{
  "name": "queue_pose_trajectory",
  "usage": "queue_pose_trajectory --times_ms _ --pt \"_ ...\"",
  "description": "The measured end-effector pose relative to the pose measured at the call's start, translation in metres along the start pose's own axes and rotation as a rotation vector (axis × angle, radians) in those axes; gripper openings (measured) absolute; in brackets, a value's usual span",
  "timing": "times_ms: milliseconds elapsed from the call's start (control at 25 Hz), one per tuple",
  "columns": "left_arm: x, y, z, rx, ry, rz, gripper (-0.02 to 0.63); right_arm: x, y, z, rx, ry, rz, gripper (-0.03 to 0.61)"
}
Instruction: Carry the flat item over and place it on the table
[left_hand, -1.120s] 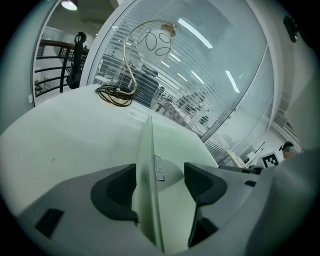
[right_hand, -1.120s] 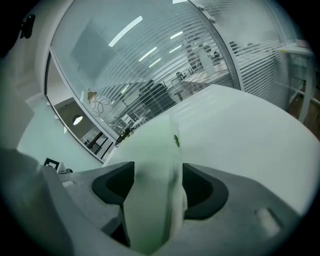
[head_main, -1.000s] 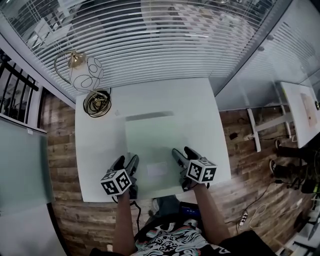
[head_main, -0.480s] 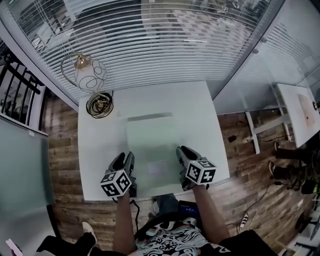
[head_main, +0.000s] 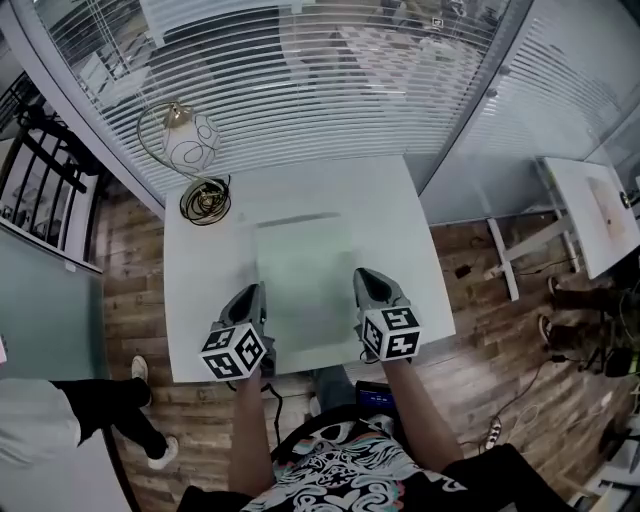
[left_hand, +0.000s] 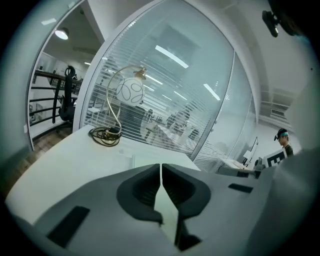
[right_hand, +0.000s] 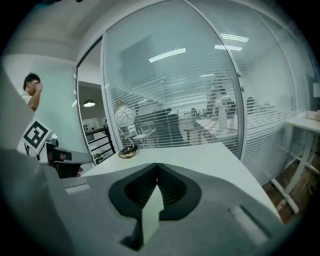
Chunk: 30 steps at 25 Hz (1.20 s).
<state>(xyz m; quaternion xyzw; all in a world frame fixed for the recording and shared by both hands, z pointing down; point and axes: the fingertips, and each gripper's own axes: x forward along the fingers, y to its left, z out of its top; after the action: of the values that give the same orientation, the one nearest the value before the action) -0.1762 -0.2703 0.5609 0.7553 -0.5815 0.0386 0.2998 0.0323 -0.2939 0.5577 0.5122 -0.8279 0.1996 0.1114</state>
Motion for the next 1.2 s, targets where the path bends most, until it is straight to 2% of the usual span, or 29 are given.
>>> queue_pose_trajectory --times_ms 160,320,640,920,1200 --pt "-0.021 -0.017 0.011 0.051 -0.057 -0.005 0.014 -0.017 0.011 0.007 -0.023 -0.033 -0.007 0.006" --pt "-0.043 -0.034 0.016 0.033 -0.111 -0.076 0.008 -0.035 0.022 0.004 -0.037 -0.048 -0.005 0.006" --pt "-0.076 -0.049 0.012 0.109 -0.138 -0.075 0.008 -0.069 0.046 0.008 -0.065 -0.095 0.001 0.006" --pt "-0.087 -0.059 0.016 0.115 -0.127 -0.115 0.006 -0.084 0.052 0.018 -0.068 -0.135 -0.006 0.006" --pt "-0.093 -0.059 0.016 0.139 -0.133 -0.098 0.006 -0.089 0.060 0.020 -0.101 -0.139 0.011 0.006"
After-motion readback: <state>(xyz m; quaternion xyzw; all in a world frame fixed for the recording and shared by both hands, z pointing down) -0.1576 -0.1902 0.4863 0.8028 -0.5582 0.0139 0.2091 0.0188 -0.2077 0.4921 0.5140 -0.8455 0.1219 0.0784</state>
